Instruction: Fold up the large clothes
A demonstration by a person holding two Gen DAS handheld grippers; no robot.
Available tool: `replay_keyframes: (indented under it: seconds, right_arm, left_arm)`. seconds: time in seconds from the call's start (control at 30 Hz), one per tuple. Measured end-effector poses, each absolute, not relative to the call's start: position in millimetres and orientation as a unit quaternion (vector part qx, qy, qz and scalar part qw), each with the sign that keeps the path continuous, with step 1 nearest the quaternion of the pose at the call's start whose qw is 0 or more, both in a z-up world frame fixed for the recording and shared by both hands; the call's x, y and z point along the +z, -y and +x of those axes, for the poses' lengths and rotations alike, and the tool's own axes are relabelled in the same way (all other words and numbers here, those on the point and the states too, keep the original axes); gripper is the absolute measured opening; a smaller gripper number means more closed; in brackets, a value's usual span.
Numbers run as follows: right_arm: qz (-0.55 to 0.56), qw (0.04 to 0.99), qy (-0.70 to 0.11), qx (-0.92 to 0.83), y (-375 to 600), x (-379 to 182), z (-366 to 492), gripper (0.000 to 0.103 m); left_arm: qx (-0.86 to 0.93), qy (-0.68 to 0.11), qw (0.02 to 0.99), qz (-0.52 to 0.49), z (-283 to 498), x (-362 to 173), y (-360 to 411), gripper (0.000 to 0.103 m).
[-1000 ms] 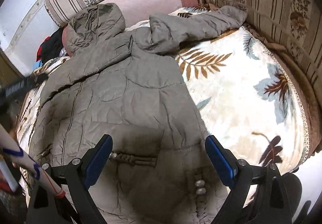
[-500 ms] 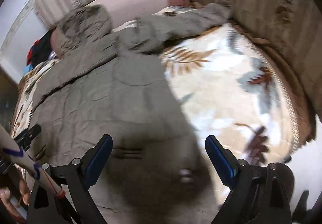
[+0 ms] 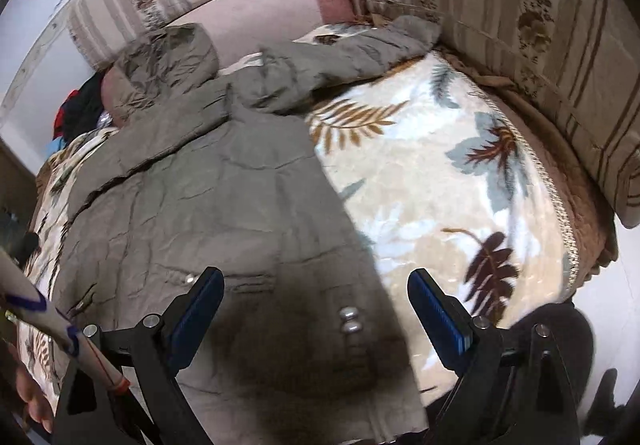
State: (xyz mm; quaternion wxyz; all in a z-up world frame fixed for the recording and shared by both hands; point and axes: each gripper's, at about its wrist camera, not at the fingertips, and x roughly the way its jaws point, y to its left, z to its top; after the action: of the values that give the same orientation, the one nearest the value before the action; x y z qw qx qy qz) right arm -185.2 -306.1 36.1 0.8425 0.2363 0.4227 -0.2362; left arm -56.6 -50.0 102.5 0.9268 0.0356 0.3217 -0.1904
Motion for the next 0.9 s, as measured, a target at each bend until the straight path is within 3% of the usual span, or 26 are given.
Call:
replay_keyframes:
  seconds: [0.17, 0.9]
  right_arm:
    - [0.200, 0.855, -0.426, -0.219, 284, 40, -181, 0.096]
    - [0.183, 0.854, -0.440, -0.209, 269, 34, -174, 0.096]
  left_arm:
    - [-0.143, -0.284, 0.948, 0.007, -62, 123, 22, 0.086]
    - [-0.148, -0.305, 0.941, 0.001, -54, 117, 18, 0.086]
